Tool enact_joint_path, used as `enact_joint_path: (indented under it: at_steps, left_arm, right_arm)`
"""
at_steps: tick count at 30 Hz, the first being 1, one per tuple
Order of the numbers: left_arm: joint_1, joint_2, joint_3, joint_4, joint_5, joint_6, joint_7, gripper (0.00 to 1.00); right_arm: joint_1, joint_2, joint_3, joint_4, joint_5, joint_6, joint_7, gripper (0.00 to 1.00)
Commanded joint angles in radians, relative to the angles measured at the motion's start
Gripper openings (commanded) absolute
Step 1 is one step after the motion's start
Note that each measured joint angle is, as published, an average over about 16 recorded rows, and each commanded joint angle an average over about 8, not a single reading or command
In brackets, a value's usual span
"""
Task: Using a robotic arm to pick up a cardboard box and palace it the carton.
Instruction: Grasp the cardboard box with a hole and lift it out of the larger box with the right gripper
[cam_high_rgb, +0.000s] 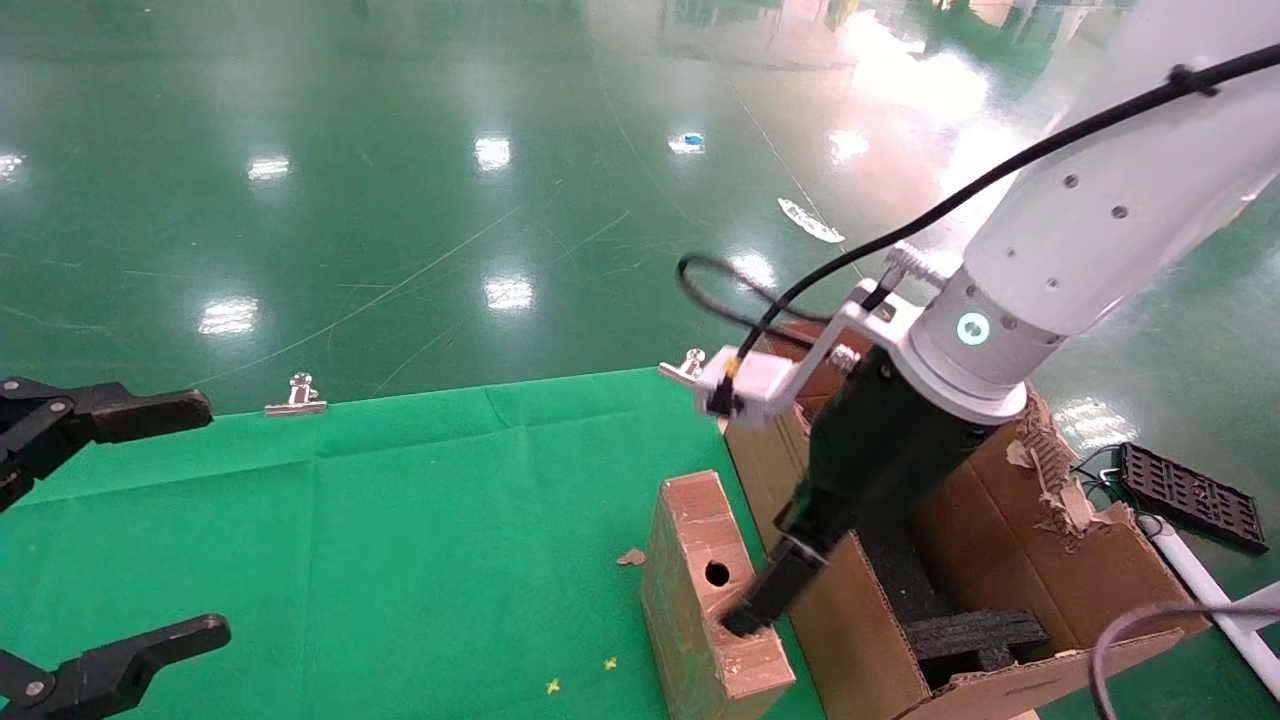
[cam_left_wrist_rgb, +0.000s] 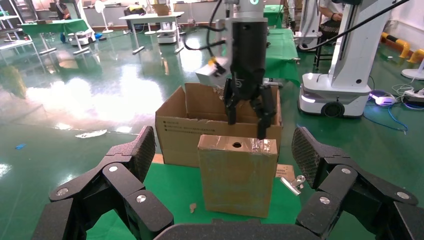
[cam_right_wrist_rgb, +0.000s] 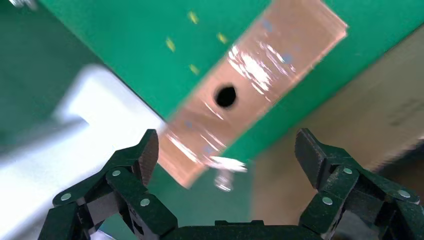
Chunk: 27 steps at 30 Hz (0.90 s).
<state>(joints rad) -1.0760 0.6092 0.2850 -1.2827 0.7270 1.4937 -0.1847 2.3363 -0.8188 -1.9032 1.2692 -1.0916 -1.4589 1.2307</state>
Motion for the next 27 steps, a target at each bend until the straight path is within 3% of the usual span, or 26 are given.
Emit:
enact_joint_path:
  at_steps: [1, 14, 15, 17, 19, 22, 23, 25, 27]
  left_arm:
    - [0.000, 0.000, 0.000, 0.000, 0.000, 0.000, 0.000, 1.00]
    - [0.000, 0.000, 0.001, 0.000, -0.001, 0.000, 0.001, 1.00]
    - [0.000, 0.000, 0.001, 0.000, -0.001, 0.000, 0.001, 1.00]
    - [0.000, -0.001, 0.001, 0.000, -0.001, -0.001, 0.001, 0.97]
    - [0.000, -0.001, 0.001, 0.000, -0.001, -0.001, 0.001, 0.81]
    - [0.000, -0.001, 0.002, 0.000, -0.001, -0.001, 0.001, 0.45]
    - [0.000, -0.001, 0.002, 0.000, -0.001, -0.001, 0.001, 0.33]
    - [0.000, -0.001, 0.002, 0.000, -0.001, -0.001, 0.001, 0.11]
    - [0.000, -0.001, 0.002, 0.000, -0.001, -0.001, 0.001, 0.01]
  right_arm:
    - [-0.011, 0.020, 0.002, -0.024, 0.040, 0.012, 0.061, 1.00]
    - [-0.083, -0.022, -0.030, -0.050, 0.034, 0.065, 0.157, 0.99]
    - [-0.088, -0.027, -0.032, -0.047, 0.029, 0.071, 0.160, 0.92]
    - [-0.098, -0.037, -0.037, -0.041, 0.019, 0.082, 0.165, 0.69]
    - [-0.103, -0.045, -0.042, -0.034, 0.005, 0.091, 0.170, 0.44]
    - [-0.105, -0.051, -0.050, -0.022, -0.016, 0.100, 0.181, 0.07]
    - [-0.105, -0.052, -0.052, -0.017, -0.022, 0.102, 0.185, 0.02]
    - [-0.104, -0.052, -0.057, -0.008, -0.033, 0.106, 0.191, 0.00]
    - [-0.104, -0.051, -0.060, 0.000, -0.040, 0.108, 0.196, 0.00]
